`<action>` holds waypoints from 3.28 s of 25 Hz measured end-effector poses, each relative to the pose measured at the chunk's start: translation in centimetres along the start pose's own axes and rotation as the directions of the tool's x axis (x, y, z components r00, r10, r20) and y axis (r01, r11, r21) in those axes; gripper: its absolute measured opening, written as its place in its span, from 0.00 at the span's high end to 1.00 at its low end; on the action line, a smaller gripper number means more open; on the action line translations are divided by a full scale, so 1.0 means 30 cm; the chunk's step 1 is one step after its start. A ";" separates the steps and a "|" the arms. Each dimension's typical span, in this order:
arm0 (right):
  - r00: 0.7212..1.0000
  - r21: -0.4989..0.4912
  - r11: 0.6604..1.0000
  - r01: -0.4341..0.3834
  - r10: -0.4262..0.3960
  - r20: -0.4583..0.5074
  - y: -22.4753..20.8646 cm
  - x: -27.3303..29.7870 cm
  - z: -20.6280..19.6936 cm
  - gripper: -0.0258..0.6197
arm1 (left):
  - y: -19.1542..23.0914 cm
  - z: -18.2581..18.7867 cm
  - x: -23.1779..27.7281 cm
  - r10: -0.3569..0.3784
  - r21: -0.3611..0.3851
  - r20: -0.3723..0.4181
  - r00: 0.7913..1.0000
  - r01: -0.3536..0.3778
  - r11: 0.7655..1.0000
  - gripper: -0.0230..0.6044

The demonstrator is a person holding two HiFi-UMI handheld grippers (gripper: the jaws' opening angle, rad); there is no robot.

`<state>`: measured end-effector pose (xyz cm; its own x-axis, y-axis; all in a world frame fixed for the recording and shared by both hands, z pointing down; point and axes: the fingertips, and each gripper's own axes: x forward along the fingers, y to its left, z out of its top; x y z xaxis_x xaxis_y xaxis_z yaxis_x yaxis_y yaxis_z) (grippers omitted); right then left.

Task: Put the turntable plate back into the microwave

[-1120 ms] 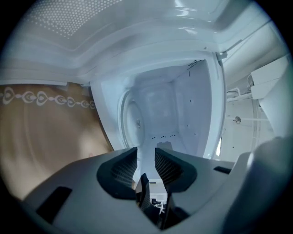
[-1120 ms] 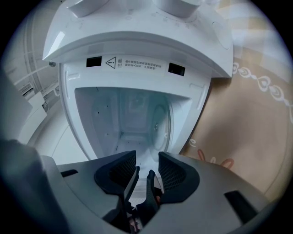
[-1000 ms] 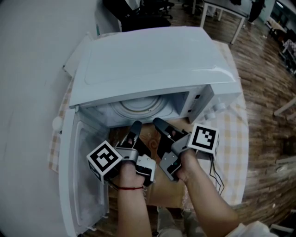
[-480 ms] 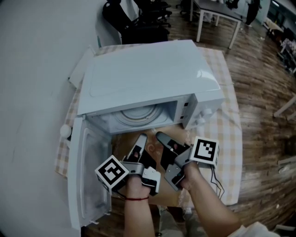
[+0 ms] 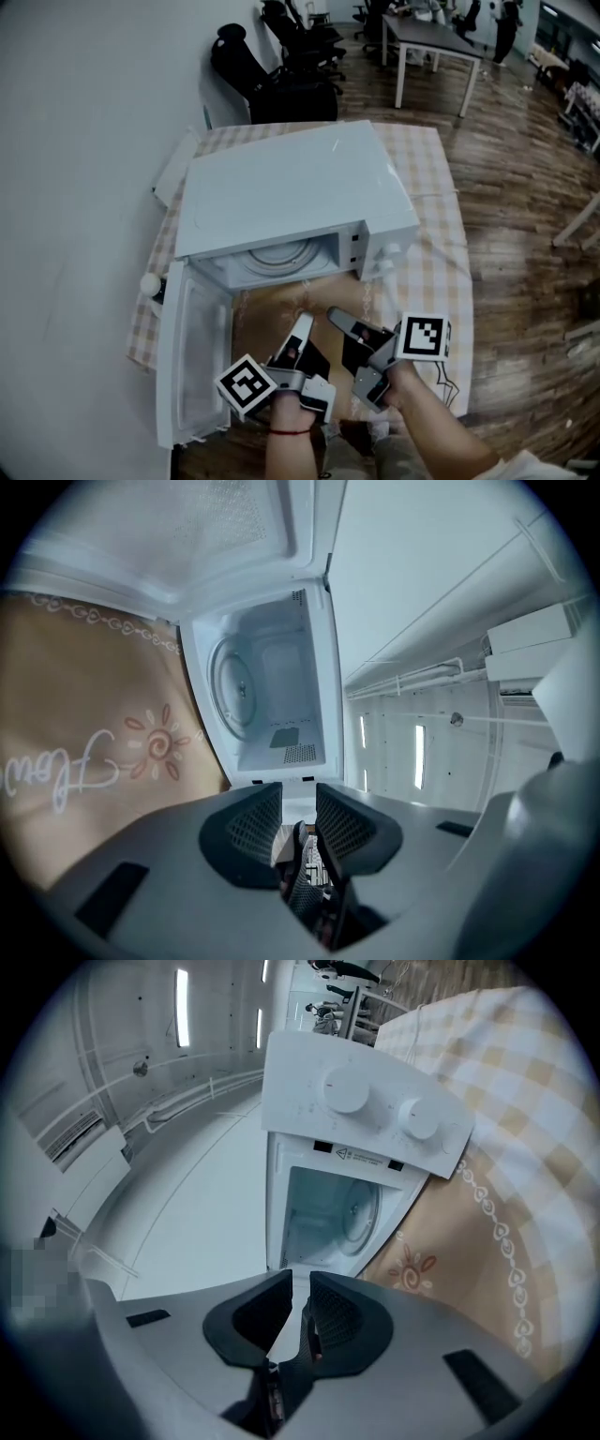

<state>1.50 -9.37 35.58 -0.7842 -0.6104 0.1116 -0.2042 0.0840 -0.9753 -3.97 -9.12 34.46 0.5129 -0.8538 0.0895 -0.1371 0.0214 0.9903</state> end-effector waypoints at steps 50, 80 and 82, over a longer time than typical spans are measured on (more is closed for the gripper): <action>0.973 -0.948 0.283 -0.147 0.212 -0.087 0.701 -0.688 -0.164 0.85 | -0.718 -0.561 -0.416 -0.264 0.923 -0.154 0.952 0.234 0.304 0.86; 0.970 -0.965 0.221 -0.143 0.224 -0.092 0.832 -0.717 -0.131 0.85 | -0.838 -0.596 -0.406 -0.263 0.893 -0.317 0.911 0.381 0.242 0.86; 0.971 -0.967 0.216 -0.134 0.222 -0.085 0.839 -0.722 -0.125 0.85 | -0.844 -0.595 -0.403 -0.262 0.892 -0.324 0.909 0.386 0.236 0.86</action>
<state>11.14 8.93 9.33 -0.8569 -0.5074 -0.0914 -0.5058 0.8617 -0.0417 8.43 9.96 10.20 0.7767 -0.6133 -0.1436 -0.5904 -0.7883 0.1735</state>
